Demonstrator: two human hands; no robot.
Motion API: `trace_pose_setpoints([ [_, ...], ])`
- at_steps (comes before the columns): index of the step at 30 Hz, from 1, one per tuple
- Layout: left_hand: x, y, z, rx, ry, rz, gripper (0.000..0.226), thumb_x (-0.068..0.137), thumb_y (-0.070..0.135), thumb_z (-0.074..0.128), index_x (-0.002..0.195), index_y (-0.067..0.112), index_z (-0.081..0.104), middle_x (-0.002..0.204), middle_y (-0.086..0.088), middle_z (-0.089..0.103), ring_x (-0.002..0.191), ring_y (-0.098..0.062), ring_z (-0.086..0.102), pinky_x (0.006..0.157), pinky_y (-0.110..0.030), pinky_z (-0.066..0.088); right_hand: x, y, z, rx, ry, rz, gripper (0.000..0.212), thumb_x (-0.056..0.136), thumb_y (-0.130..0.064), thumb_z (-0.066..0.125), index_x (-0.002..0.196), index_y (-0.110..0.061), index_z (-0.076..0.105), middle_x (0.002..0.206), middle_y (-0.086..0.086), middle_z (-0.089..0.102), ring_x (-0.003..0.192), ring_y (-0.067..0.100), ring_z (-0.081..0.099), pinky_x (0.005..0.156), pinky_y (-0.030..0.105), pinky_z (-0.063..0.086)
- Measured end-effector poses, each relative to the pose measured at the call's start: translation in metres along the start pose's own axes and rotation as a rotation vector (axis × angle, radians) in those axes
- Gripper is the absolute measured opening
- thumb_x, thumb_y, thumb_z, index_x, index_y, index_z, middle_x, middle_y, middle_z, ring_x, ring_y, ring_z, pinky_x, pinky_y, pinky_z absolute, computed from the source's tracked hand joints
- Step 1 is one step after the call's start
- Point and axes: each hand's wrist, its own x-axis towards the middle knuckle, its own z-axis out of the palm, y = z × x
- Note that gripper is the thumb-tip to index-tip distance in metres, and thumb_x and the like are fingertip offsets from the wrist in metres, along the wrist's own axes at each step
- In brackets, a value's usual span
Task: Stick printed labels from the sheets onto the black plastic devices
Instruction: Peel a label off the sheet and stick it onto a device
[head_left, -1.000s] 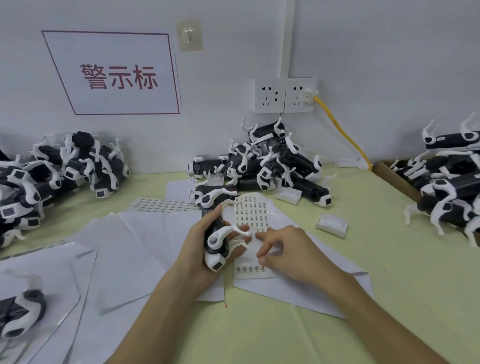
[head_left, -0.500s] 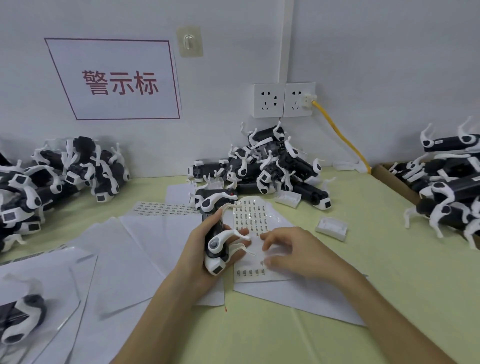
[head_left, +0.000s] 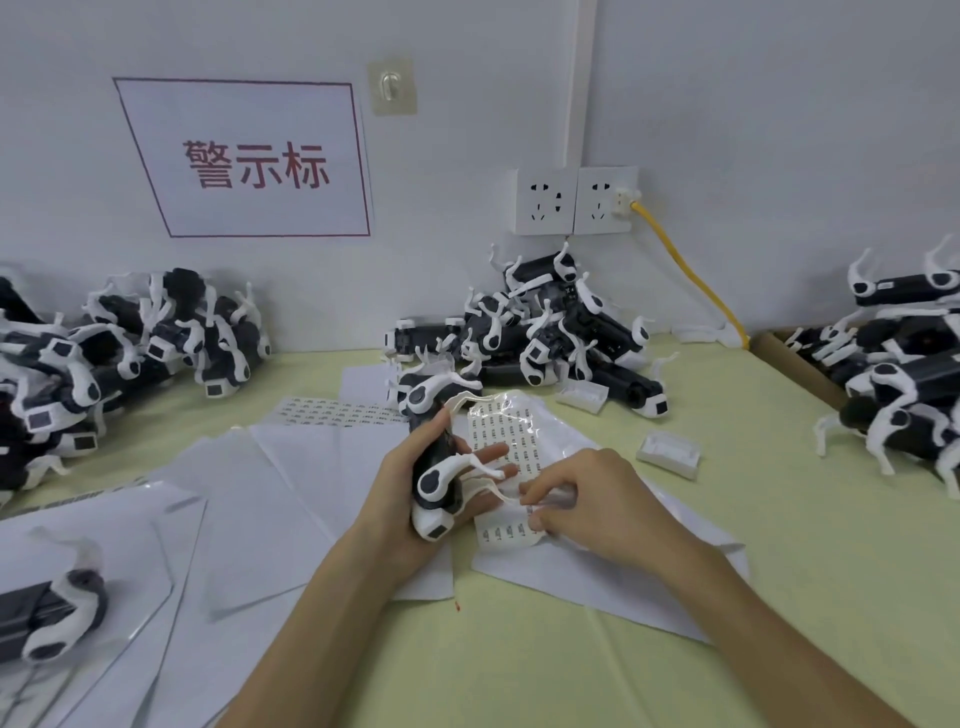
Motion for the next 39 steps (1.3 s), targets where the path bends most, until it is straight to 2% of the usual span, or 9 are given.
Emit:
trace_pose_setpoints([
  [10, -0.005, -0.001, 0.006, 0.111, 0.024, 0.003, 0.035, 0.082, 0.051, 0.067, 0.078, 0.019, 0.082, 0.126, -0.025, 0.068, 0.12, -0.041, 0.065, 0.116, -0.053, 0.039, -0.004, 0.002, 0.002, 0.007, 0.081, -0.045, 0.018, 0.071, -0.029, 0.085, 0.079, -0.043, 0.076, 0.063, -0.018, 0.064, 0.066, -0.002, 0.056, 0.06, 0.015, 0.038],
  [12, -0.007, -0.001, 0.009, 0.126, 0.045, 0.007, 0.036, 0.081, 0.052, 0.067, 0.076, 0.02, 0.081, 0.125, -0.024, 0.069, 0.118, -0.039, 0.067, 0.111, -0.049, 0.043, -0.004, 0.002, 0.001, 0.041, 0.042, -0.048, 0.021, 0.07, -0.029, 0.083, 0.079, -0.047, 0.076, 0.072, -0.023, 0.069, 0.076, -0.006, 0.061, 0.068, 0.015, 0.045],
  [14, -0.008, -0.001, 0.01, 0.128, 0.066, 0.011, 0.035, 0.08, 0.052, 0.068, 0.074, 0.02, 0.081, 0.123, -0.023, 0.07, 0.116, -0.038, 0.069, 0.108, -0.047, 0.046, -0.003, 0.002, -0.001, 0.095, 0.013, -0.059, 0.015, 0.074, -0.028, 0.081, 0.079, -0.041, 0.077, 0.087, -0.022, 0.075, 0.094, -0.005, 0.066, 0.084, 0.024, 0.051],
  [18, -0.01, -0.002, 0.011, 0.12, 0.087, 0.017, 0.035, 0.079, 0.05, 0.07, 0.076, 0.018, 0.082, 0.123, -0.024, 0.07, 0.115, -0.039, 0.069, 0.109, -0.048, 0.047, -0.003, 0.004, -0.005, 0.082, -0.005, -0.09, 0.027, 0.075, -0.024, 0.082, 0.097, -0.039, 0.078, 0.098, -0.026, 0.073, 0.097, -0.011, 0.063, 0.081, 0.013, 0.046],
  [22, -0.012, -0.001, 0.012, 0.126, 0.094, 0.026, 0.035, 0.078, 0.051, 0.069, 0.074, 0.018, 0.082, 0.121, -0.024, 0.071, 0.114, -0.038, 0.069, 0.113, -0.051, 0.043, -0.003, 0.006, -0.003, 0.059, -0.049, -0.085, 0.02, 0.069, -0.03, 0.085, 0.082, -0.043, 0.077, 0.105, -0.028, 0.071, 0.094, -0.014, 0.059, 0.075, 0.009, 0.037],
  [26, -0.013, -0.002, 0.012, 0.134, 0.076, 0.045, 0.036, 0.079, 0.05, 0.07, 0.092, 0.019, 0.084, 0.123, -0.025, 0.07, 0.118, -0.041, 0.066, 0.116, -0.054, 0.039, -0.004, 0.005, -0.007, 0.032, -0.094, -0.132, 0.017, 0.07, -0.031, 0.084, 0.078, -0.043, 0.076, 0.103, -0.032, 0.07, 0.101, -0.012, 0.061, 0.079, 0.013, 0.038],
  [31, -0.011, -0.001, 0.012, 0.11, 0.059, 0.04, 0.034, 0.078, 0.05, 0.071, 0.079, 0.018, 0.082, 0.123, -0.025, 0.07, 0.12, -0.04, 0.065, 0.117, -0.054, 0.038, -0.005, -0.002, -0.022, 0.406, -0.218, -0.142, 0.012, 0.094, -0.023, 0.069, 0.09, -0.023, 0.081, 0.108, -0.011, 0.077, 0.108, 0.006, 0.069, 0.102, 0.035, 0.049],
  [35, -0.01, -0.001, 0.007, 0.056, -0.013, 0.034, 0.032, 0.083, 0.046, 0.069, 0.078, 0.018, 0.081, 0.122, -0.024, 0.071, 0.12, -0.04, 0.065, 0.119, -0.054, 0.034, 0.0, -0.002, -0.029, 0.86, -0.182, -0.024, 0.038, 0.098, -0.03, 0.045, 0.117, -0.016, 0.075, 0.125, -0.001, 0.072, 0.117, 0.02, 0.066, 0.096, 0.038, 0.05],
  [39, -0.007, -0.001, 0.004, -0.087, -0.059, 0.033, 0.033, 0.085, 0.041, 0.071, 0.082, 0.008, 0.071, 0.122, -0.028, 0.069, 0.121, -0.044, 0.064, 0.115, -0.054, 0.04, 0.002, -0.001, -0.024, 0.932, -0.168, 0.003, 0.045, 0.105, -0.02, 0.031, 0.124, -0.023, 0.072, 0.132, -0.005, 0.068, 0.118, 0.018, 0.062, 0.091, 0.035, 0.048],
])
